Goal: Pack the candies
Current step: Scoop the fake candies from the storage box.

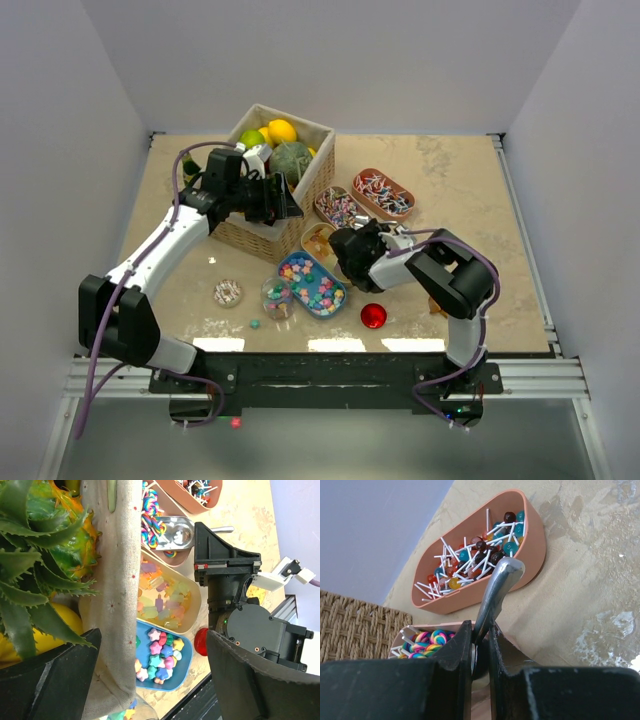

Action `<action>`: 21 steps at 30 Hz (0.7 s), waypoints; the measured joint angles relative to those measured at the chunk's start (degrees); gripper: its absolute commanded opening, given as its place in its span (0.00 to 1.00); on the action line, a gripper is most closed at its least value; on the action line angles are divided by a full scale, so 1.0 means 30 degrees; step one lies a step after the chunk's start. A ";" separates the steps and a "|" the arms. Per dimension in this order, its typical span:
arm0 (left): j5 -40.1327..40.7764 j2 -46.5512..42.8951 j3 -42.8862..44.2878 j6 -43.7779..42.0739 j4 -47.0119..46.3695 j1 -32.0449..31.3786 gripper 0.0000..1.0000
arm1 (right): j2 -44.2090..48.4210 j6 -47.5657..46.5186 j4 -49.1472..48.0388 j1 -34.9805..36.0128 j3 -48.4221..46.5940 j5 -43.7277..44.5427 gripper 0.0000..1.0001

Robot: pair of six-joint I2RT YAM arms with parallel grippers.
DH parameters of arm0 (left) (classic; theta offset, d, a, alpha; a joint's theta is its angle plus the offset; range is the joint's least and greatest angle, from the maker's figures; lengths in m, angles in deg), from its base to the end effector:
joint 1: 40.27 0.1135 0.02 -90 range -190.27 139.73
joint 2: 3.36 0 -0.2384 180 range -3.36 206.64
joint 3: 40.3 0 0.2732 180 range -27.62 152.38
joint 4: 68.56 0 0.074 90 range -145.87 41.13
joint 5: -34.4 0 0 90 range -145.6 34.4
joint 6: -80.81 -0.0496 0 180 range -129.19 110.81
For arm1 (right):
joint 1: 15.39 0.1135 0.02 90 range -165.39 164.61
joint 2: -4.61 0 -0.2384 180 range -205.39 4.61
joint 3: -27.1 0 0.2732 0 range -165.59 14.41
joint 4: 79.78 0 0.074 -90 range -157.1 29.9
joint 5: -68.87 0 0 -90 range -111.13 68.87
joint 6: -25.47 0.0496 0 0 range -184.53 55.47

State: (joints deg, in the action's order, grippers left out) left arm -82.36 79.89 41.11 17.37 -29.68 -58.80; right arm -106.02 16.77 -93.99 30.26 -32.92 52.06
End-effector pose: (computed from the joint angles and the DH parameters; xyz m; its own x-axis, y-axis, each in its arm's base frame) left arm 0.3292 -0.1339 0.2643 -0.8248 -0.1446 -0.5466 0.2667 0.7530 -0.6016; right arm 0.2776 0.2160 0.0730 0.2652 0.6803 -0.6833 0.4602 0.5334 0.7097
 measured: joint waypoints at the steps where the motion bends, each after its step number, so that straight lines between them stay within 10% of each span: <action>1: 0.0000 -0.0007 0.0000 0.0015 0.0000 0.0000 0.92 | 0.0000 -0.0029 -0.0131 0.0000 0.0036 -0.0015 0.00; 21: 0.0721 -0.0984 -0.0765 0.0073 -0.0430 0.0044 0.94 | -0.0138 0.2390 -0.3985 0.0000 0.1800 -0.0583 0.00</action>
State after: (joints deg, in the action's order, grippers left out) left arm -80.20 76.94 38.82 17.59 -30.97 -58.67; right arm -106.44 23.93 -105.95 30.26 -27.52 50.31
